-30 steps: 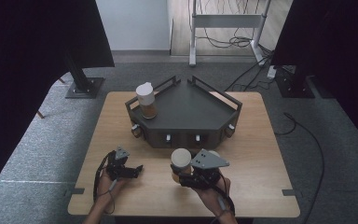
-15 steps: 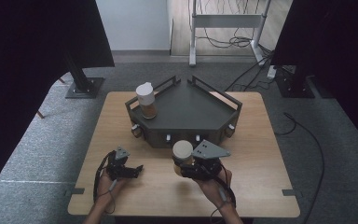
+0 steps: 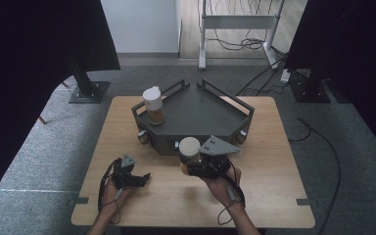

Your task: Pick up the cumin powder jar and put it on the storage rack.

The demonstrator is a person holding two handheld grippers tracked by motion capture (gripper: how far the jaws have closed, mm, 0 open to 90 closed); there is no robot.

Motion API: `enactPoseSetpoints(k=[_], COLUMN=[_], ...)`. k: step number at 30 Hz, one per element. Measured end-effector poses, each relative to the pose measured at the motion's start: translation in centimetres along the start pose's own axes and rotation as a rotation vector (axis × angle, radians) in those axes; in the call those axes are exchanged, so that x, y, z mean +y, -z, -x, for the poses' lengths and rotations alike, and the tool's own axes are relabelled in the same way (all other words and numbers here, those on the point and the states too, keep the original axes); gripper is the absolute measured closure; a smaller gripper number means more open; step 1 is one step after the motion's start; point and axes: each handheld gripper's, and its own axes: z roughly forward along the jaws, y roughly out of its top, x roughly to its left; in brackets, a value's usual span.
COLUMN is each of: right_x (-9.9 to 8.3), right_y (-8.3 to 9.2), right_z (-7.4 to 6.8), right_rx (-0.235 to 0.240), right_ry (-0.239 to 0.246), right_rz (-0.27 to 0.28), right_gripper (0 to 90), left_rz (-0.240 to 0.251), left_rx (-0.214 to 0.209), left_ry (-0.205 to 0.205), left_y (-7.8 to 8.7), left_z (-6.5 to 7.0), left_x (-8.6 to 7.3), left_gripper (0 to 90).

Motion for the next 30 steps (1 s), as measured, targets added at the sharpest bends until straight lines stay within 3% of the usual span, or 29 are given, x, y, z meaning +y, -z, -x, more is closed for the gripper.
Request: enactPoseSetpoints(k=[12, 30], right_x=[1.0, 3.0], right_y=[-1.3, -2.6], right_z=[1.0, 1.9], right_rx=[-0.021, -0.068], right_ry=[-0.009, 0.001], right_rz=[-0.015, 0.014], right_gripper=[33.0, 33.0], left_rz=[0.0, 0.0], left_rx=[-0.001, -0.001], left_ry=[-0.001, -0.002], left_y=[0.0, -0.1], left_z=[0.0, 0.0], left_x=[0.0, 0.1], left_gripper=[4.6, 4.5])
